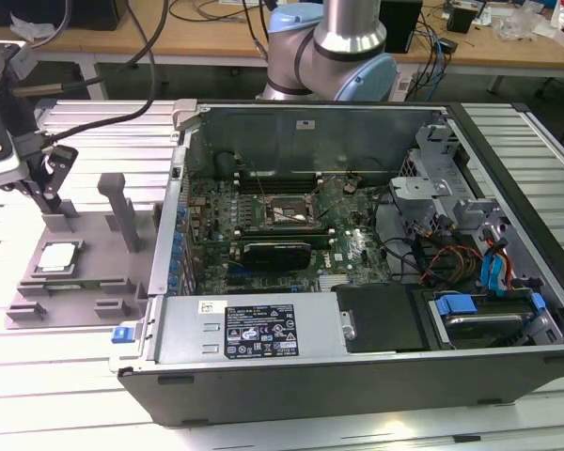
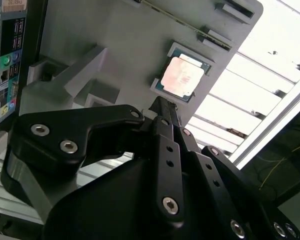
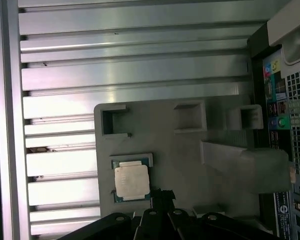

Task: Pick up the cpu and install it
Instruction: 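Pick up the cpu and move it towards the insertion slot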

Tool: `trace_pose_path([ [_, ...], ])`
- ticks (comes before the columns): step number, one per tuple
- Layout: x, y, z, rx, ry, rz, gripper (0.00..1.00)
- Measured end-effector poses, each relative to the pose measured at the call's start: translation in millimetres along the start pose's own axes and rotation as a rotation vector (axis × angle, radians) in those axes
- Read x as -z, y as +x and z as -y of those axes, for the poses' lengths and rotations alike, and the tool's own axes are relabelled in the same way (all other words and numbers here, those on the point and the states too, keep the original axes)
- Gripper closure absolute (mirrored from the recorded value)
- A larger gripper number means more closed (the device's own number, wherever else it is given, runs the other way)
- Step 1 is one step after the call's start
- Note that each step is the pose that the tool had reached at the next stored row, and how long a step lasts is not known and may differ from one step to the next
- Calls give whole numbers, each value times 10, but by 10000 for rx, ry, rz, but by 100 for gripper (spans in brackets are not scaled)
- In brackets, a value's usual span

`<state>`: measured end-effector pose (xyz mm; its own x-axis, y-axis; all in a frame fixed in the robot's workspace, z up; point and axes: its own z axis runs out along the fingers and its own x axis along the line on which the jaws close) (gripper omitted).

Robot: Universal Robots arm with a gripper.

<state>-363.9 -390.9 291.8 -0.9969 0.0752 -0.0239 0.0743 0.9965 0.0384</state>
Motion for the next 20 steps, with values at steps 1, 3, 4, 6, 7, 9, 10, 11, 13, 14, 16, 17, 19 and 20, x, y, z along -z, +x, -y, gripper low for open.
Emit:
trace_pose_path([
  [1,-11,5,1,0,0,0,89],
  [3,-47,24,4,1,0,1,89],
  [4,-58,29,5,2,0,1,89],
  [6,-92,43,16,0,1,-1,89],
  [7,-128,57,43,1,0,0,89],
  [9,-156,67,65,1,0,0,89],
  [10,-165,69,72,2,1,0,89],
  [11,-199,77,91,-1,-1,1,89],
  [13,-265,97,113,1,0,0,89],
  [14,-306,111,117,2,1,0,89],
  [16,-371,150,122,1,0,1,89],
  [17,-398,165,124,1,-1,1,89],
  [19,-444,190,128,0,1,-1,89],
  [20,-467,204,130,1,-1,1,89],
])
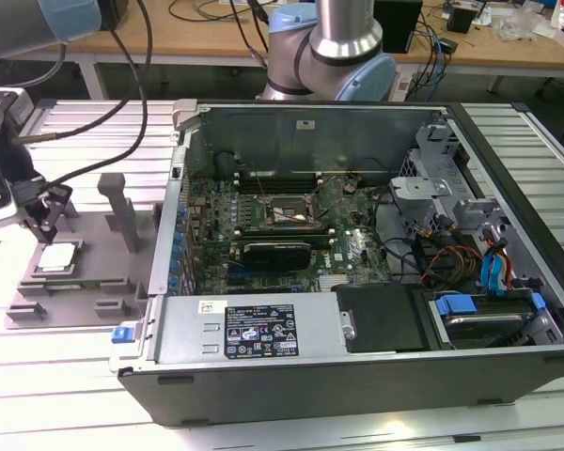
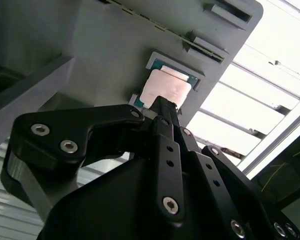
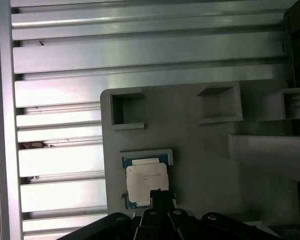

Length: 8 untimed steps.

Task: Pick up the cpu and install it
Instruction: 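Pick up the cpu and move it towards the insertion slot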

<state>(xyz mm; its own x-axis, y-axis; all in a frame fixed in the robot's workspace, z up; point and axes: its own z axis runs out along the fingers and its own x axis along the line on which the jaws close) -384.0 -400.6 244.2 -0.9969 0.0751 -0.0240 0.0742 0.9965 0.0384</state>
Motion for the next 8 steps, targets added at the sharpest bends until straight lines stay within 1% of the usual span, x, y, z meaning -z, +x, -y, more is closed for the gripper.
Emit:
trace_pose_path([
  [4,-101,34,12,-1,0,-1,89],
  [6,-141,48,15,-1,2,-2,89],
  [8,-201,55,22,-1,1,-2,89],
])
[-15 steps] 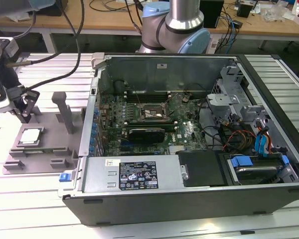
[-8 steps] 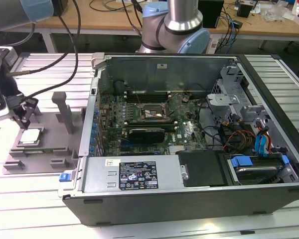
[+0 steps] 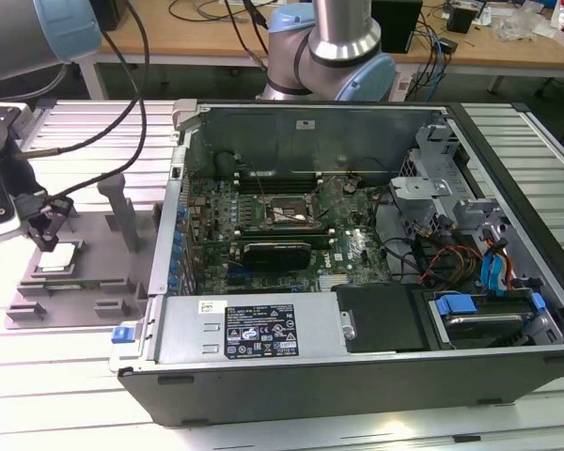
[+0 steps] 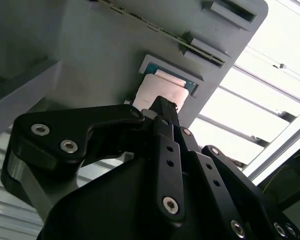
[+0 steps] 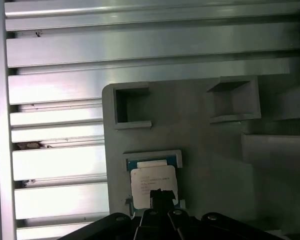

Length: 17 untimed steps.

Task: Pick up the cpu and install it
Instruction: 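Pick up the cpu and move it towards the insertion slot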

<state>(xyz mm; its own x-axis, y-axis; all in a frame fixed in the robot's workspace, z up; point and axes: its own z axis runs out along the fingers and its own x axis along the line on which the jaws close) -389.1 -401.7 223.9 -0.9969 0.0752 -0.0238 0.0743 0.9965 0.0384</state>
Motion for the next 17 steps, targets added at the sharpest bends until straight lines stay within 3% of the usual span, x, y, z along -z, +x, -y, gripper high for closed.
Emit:
trace_pose_path([
  [5,-99,6,10,45,-1,-1,89],
  [7,-123,8,10,351,-8,-13,89],
  [13,-129,8,10,480,-11,-18,89],
  [17,-129,8,10,480,-12,-18,64],
])
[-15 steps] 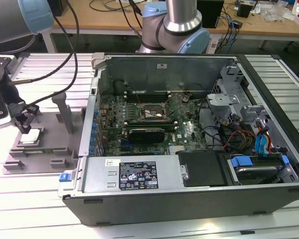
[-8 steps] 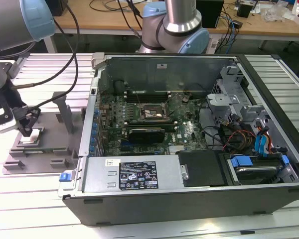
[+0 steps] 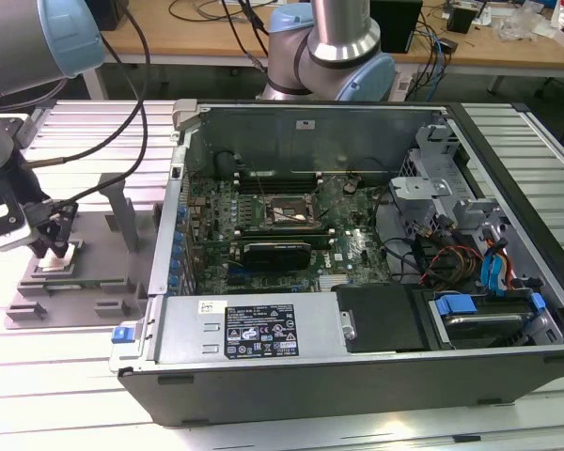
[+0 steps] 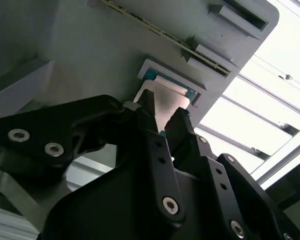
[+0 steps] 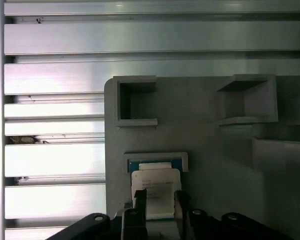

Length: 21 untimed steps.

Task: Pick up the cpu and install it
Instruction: 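Pick up the cpu and move it towards the insertion slot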

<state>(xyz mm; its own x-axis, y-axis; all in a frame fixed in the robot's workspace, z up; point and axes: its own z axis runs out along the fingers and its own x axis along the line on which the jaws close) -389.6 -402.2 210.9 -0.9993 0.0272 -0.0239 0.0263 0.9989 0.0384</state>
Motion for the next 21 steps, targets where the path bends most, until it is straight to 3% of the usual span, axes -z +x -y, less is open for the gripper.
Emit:
trace_pose_path([
  [1,0,0,0,0,0,0,64],
  [2,0,0,0,0,0,1,52],
  [4,0,0,0,0,-1,0,40],
  [10,-63,1,3,2,-5,25,40],
  [16,-117,15,5,9,-23,141,40],
  [21,-159,39,3,10,-22,151,40],
])
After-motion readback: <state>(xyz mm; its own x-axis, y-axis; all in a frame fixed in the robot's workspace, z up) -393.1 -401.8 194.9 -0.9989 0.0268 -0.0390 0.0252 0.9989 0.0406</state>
